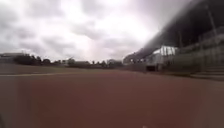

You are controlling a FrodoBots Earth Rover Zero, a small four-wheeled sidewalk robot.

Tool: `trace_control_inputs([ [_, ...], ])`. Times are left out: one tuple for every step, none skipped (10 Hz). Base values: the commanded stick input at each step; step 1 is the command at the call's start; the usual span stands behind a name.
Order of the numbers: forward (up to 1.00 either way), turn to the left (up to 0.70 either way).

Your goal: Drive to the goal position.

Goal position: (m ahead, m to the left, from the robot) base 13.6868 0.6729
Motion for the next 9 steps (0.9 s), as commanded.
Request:
trace_control_inputs([
  [0.7,-0.35],
  [0.7,-0.35],
  [0.7,-0.35],
  [0.7,-0.35],
  [0.7,-0.35],
  [0.7,-0.35],
  [0.7,-0.35],
  [0.7,-0.35],
  [0.7,-0.35],
])
